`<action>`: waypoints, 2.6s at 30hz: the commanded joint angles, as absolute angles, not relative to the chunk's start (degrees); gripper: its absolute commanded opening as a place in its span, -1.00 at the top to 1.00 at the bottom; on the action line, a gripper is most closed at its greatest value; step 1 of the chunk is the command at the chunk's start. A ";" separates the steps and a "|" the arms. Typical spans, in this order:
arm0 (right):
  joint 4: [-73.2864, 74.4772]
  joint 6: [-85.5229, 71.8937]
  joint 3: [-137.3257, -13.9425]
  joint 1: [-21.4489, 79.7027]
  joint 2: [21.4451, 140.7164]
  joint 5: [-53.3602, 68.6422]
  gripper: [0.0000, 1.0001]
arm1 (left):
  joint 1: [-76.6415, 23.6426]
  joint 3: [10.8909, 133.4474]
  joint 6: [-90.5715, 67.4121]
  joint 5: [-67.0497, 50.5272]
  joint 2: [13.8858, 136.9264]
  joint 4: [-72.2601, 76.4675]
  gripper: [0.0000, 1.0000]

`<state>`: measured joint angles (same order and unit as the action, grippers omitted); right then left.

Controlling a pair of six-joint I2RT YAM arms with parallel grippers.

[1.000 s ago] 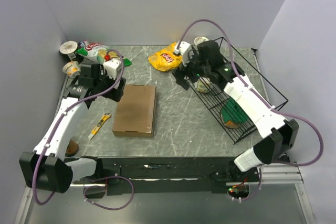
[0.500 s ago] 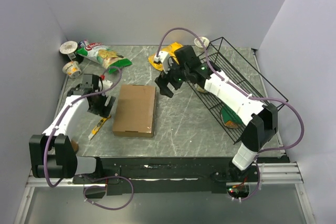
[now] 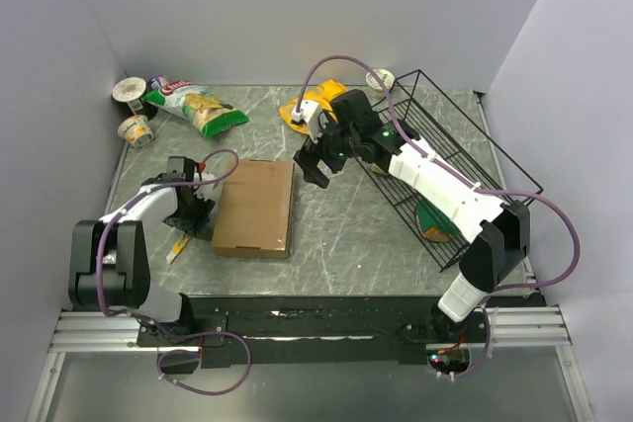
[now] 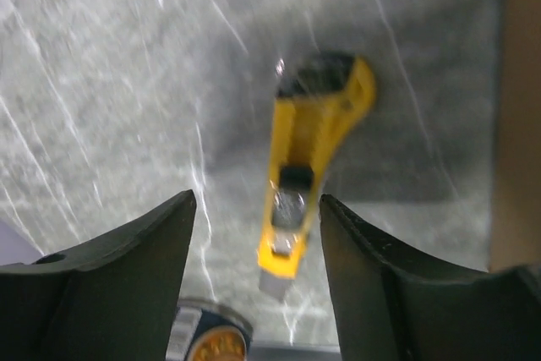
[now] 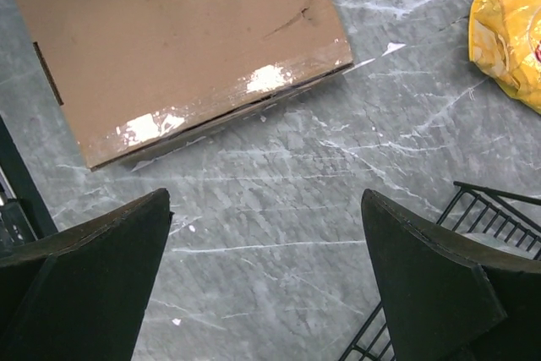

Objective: Unpack the express box

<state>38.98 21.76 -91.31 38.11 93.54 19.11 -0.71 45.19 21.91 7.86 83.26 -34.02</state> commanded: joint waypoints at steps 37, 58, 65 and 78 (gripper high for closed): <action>34.39 -7.80 -113.31 24.96 101.87 49.53 -0.80 | -6.76 68.88 16.22 -32.42 67.67 -36.66 0.98; 7.91 -12.39 -107.40 29.27 102.65 66.45 -0.73 | -8.17 68.82 -29.26 -55.81 71.10 12.12 0.98; 8.61 -11.34 -108.80 30.93 104.41 65.04 -0.73 | -8.17 68.73 -34.10 -56.34 72.59 17.39 0.98; 14.84 -15.19 -112.94 29.71 102.76 43.29 -0.77 | -11.24 73.48 -5.69 -39.31 71.11 -4.64 0.98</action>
